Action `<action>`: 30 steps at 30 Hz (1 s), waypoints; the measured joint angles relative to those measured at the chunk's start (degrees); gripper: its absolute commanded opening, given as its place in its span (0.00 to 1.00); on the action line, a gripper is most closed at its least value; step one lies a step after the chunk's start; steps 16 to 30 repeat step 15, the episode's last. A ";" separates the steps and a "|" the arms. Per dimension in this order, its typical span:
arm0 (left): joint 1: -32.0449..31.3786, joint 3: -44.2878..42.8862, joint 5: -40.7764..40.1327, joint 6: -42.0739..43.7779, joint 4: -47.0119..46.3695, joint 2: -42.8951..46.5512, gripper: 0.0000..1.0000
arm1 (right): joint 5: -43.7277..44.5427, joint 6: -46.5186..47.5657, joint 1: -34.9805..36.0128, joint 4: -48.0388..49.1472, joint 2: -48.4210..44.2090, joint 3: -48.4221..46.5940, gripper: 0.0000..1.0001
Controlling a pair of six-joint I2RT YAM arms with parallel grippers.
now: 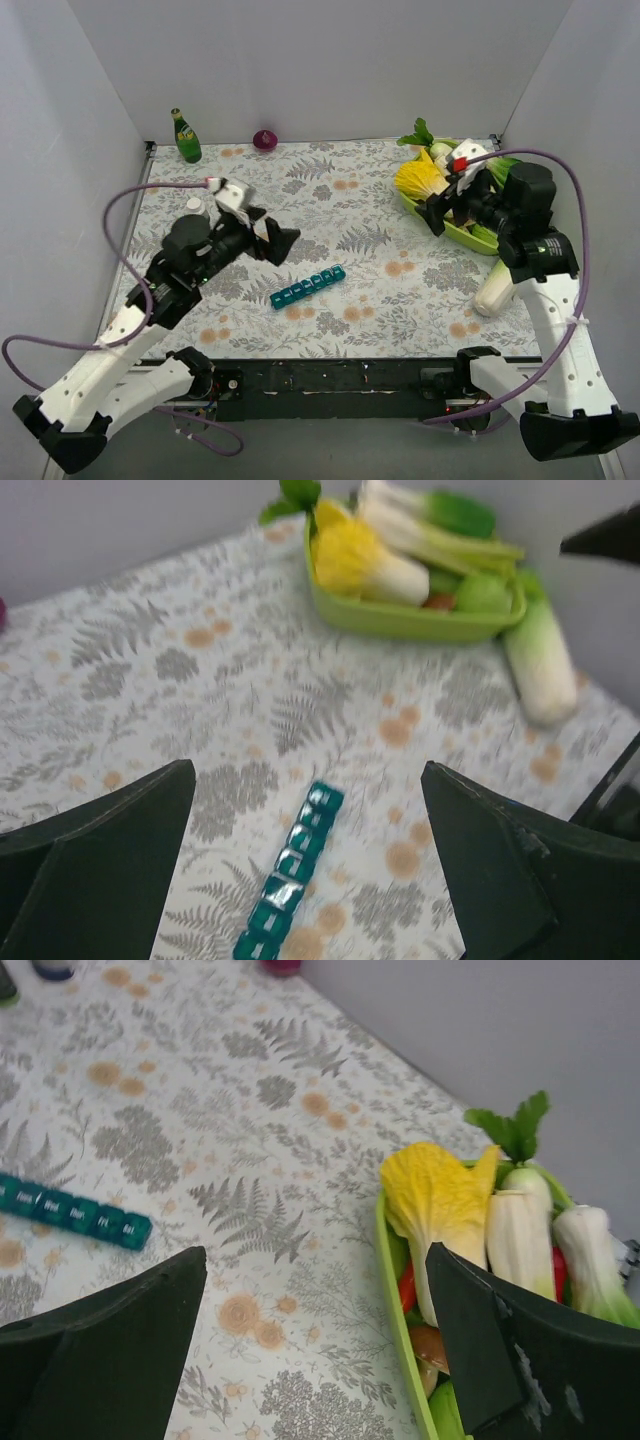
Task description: Sort the pills into containers
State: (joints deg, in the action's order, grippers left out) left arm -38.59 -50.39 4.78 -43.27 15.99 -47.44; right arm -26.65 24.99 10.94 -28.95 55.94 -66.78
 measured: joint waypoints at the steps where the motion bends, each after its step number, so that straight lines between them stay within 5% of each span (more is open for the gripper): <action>1: 0.20 -3.32 -1.70 -2.62 0.72 1.09 0.98 | 0.66 -2.14 -1.16 0.00 -0.87 -1.62 0.98; 9: 0.48 -17.86 -9.05 -13.29 6.38 6.51 0.98 | 7.65 -15.63 -7.93 0.90 -3.21 -8.85 0.98; 30: 0.50 -18.03 -10.58 -14.73 11.06 7.26 0.98 | 12.15 -17.68 -9.44 0.79 -4.35 -9.77 0.97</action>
